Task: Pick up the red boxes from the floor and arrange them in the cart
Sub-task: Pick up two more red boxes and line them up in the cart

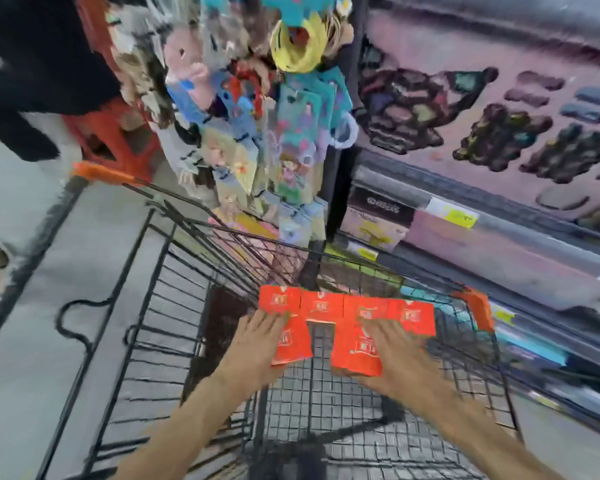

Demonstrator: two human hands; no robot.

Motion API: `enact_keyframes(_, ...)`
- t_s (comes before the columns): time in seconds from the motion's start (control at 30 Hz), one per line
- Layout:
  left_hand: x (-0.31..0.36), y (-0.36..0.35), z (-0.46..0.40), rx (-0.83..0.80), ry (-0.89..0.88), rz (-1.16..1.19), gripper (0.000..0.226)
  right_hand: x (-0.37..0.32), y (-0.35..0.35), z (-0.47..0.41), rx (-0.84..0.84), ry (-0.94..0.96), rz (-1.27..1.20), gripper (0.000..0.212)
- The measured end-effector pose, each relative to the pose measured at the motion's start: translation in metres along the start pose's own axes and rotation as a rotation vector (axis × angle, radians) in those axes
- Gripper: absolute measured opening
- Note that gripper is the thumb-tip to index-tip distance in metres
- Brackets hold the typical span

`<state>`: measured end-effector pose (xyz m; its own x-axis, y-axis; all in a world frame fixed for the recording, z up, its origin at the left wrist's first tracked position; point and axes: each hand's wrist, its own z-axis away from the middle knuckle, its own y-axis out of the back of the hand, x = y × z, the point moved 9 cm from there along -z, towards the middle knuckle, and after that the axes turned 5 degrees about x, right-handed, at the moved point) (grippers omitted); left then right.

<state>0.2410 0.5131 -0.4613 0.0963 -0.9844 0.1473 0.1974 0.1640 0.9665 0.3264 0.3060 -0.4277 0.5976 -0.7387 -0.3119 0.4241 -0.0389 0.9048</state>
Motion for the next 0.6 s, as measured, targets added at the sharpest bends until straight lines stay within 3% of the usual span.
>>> enact_keyframes(0.17,-0.019,-0.08,-0.03,-0.058,-0.035,-0.024,0.095,0.025,-0.064,-0.02,0.056,-0.047,-0.06,0.131)
enact_keyframes(0.37,-0.019,-0.13,-0.058,-0.041,-0.124,-0.057,0.099,0.039,-0.125,-0.036,0.026,-0.086,-0.01,0.099)
enact_keyframes(0.6,-0.045,-0.153,-0.063,-0.129,-0.029,-0.023,0.099,0.034,-0.145,-0.046,0.01,-0.096,0.015,0.094)
